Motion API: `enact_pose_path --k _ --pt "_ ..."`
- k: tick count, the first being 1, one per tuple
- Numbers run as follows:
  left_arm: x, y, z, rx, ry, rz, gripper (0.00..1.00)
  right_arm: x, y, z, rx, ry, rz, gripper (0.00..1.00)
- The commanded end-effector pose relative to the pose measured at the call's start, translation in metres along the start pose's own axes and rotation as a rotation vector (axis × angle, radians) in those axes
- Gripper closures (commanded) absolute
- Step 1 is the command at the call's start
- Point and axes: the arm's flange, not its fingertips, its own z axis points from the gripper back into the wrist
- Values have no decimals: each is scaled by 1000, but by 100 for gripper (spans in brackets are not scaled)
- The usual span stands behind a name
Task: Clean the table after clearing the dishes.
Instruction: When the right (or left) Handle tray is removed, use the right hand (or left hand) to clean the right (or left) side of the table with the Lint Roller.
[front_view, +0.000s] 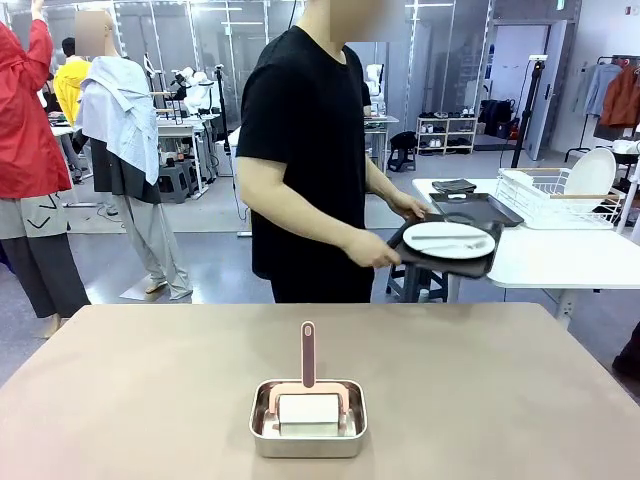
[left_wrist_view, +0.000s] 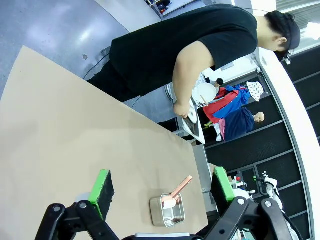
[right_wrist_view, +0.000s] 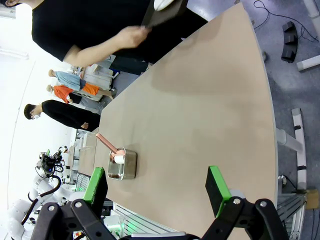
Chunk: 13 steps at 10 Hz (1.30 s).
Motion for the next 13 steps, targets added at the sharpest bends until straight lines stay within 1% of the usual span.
enact_pose_path --k 1,3,5,6,7,8,10,11,13 --pt "1 -1 3 8 16 13 0 0 0 0 0 0 0 0" --pt "1 -1 3 8 16 13 0 28 57 -64 -34 173 156 0" --pt "1 -1 3 8 16 13 0 51 133 -137 -86 330 351 0" --pt "1 -1 3 8 16 13 0 60 177 -182 -136 421 463 0" --pt "1 -1 3 8 16 13 0 62 211 -220 -175 491 563 0" --pt "1 -1 3 8 16 13 0 61 238 -261 -202 550 638 0" --pt "1 -1 3 8 16 13 0 48 274 -338 -243 654 758 0" --pt "1 -1 3 8 16 13 0 36 282 -369 -251 713 791 0" --pt "1 -1 3 8 16 13 0 12 280 -399 -285 777 854 0"
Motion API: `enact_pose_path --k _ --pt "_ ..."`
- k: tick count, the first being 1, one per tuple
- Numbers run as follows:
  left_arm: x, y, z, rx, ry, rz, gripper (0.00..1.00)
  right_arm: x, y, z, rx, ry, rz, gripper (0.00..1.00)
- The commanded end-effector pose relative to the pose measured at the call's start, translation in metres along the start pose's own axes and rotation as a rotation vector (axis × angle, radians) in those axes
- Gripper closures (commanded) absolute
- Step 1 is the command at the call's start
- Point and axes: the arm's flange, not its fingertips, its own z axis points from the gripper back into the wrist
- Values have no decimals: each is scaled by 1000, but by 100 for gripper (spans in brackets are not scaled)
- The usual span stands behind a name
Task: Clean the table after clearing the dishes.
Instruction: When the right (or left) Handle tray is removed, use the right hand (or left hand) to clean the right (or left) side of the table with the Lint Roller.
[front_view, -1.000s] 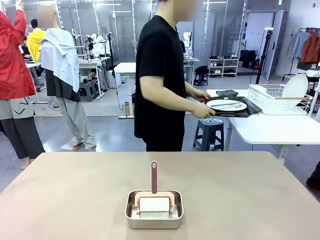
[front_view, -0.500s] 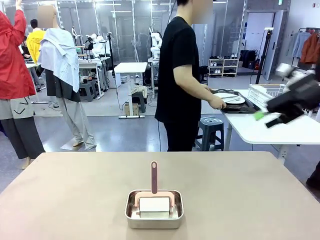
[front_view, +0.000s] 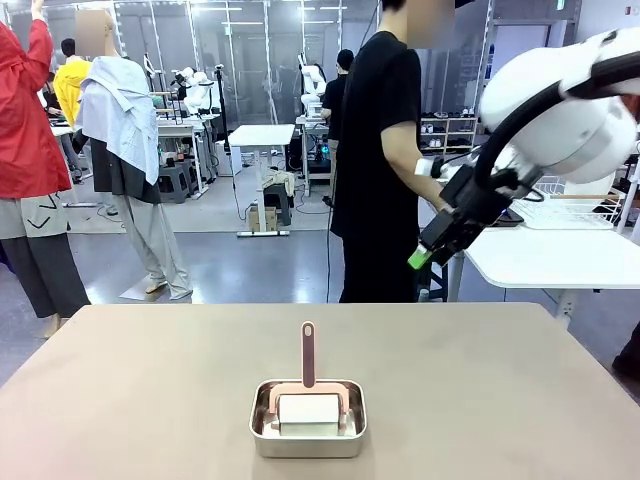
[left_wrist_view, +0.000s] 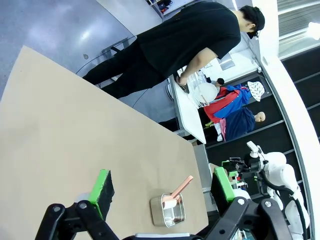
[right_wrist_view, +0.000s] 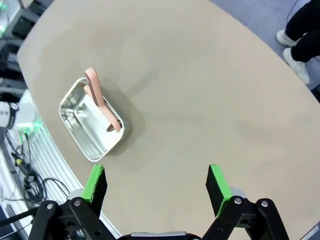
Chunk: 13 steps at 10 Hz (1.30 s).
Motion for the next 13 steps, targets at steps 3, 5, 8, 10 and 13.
enact_pose_path --k 3,5,8,10,13 --pt "1 -1 4 5 14 13 0 -6 -1 20 8 -43 -29 0" --pt "1 -1 4 5 14 13 0 -6 -1 20 8 -43 -29 0" --pt "1 -1 4 5 14 13 0 -5 -6 22 -13 -36 -19 0" --pt "1 -1 4 5 14 13 0 72 12 -18 30 83 201 0" --pt "1 -1 4 5 14 13 0 126 54 -64 89 212 386 0"
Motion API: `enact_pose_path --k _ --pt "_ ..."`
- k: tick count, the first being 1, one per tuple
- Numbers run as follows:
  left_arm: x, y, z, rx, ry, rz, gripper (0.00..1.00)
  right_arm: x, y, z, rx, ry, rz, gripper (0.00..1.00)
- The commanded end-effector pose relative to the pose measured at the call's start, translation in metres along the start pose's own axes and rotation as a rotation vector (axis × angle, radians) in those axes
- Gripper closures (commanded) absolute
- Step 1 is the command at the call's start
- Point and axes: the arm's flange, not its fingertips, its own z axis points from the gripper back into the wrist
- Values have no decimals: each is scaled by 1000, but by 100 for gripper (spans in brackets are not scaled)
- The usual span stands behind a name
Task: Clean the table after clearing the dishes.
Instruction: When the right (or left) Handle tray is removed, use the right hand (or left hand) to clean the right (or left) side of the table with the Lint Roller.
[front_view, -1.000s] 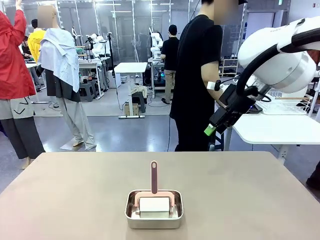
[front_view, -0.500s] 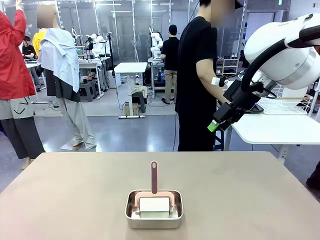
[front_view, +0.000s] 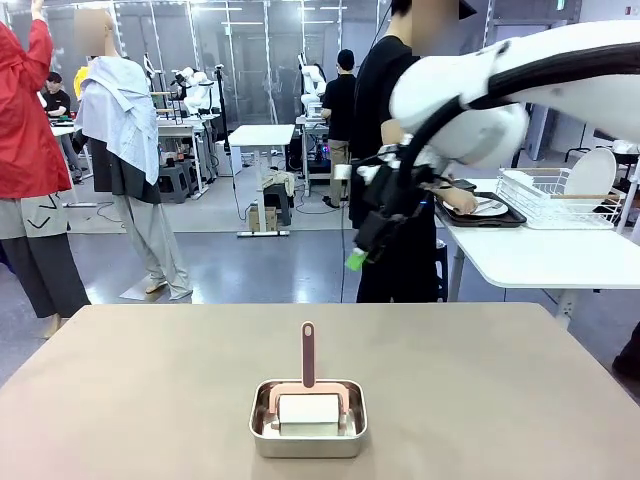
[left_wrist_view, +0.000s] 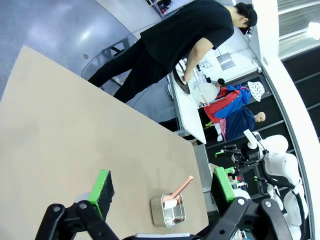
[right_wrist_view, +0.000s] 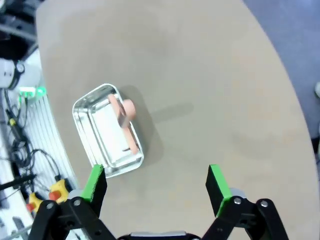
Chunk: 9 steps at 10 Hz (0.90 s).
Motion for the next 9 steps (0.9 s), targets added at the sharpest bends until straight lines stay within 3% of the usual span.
enact_pose_path --k 1,3,4,5,9 --pt "1 -1 4 4 14 13 0 28 -5 -10 10 98 116 0" --pt "1 -1 4 4 14 13 0 46 1 -49 44 213 168 0" --pt "1 -1 4 4 14 13 0 52 5 -58 17 245 193 0" --pt "1 -1 4 4 14 13 0 61 11 -70 96 240 259 0" --pt "1 -1 4 4 14 13 0 79 28 -111 150 379 387 0"
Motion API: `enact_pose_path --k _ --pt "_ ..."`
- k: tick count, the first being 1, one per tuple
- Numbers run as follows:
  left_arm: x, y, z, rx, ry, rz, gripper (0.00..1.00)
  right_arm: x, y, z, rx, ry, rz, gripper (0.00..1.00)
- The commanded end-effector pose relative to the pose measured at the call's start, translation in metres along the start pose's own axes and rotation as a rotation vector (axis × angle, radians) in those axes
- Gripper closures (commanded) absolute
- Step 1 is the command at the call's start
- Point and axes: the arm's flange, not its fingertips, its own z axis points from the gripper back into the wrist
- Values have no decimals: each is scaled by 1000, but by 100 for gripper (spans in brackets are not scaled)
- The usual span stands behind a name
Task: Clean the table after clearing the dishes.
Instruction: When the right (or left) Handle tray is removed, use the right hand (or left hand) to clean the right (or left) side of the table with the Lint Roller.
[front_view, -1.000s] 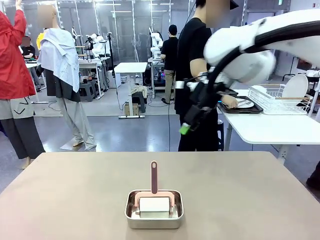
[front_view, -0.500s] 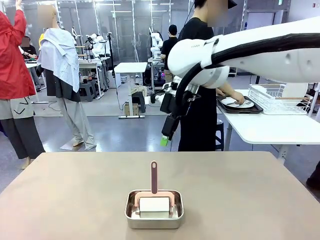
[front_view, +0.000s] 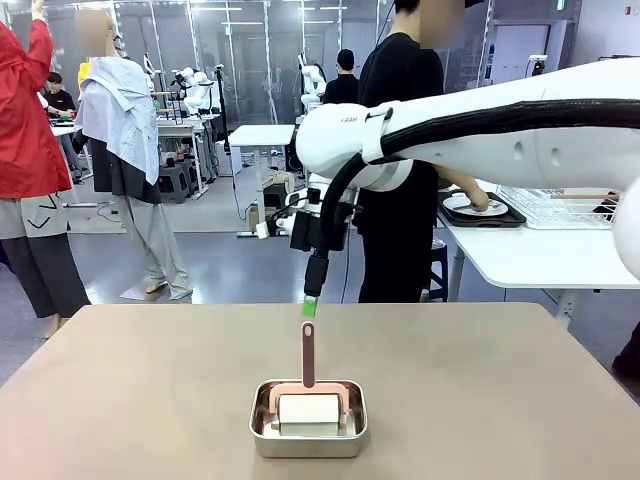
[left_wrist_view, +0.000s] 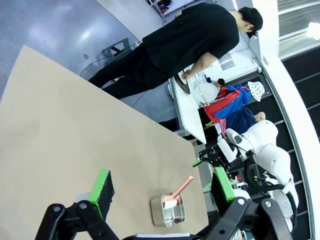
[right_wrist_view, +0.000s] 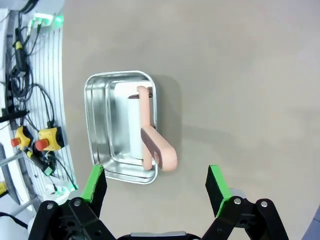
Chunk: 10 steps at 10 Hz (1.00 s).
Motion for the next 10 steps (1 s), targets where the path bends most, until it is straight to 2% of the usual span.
enact_pose_path --k 1,2,3,4,10 --pt "1 -1 4 4 14 13 0 16 1 -2 132 -8 135 0" --pt "1 -1 4 4 14 13 0 21 5 -11 204 -32 188 0" --pt "1 -1 4 4 14 13 0 22 9 -16 173 39 223 0" --pt "1 -1 4 4 14 13 0 16 8 -13 107 -8 118 0" --pt "1 -1 4 4 14 13 0 16 8 -13 107 -8 118 0"
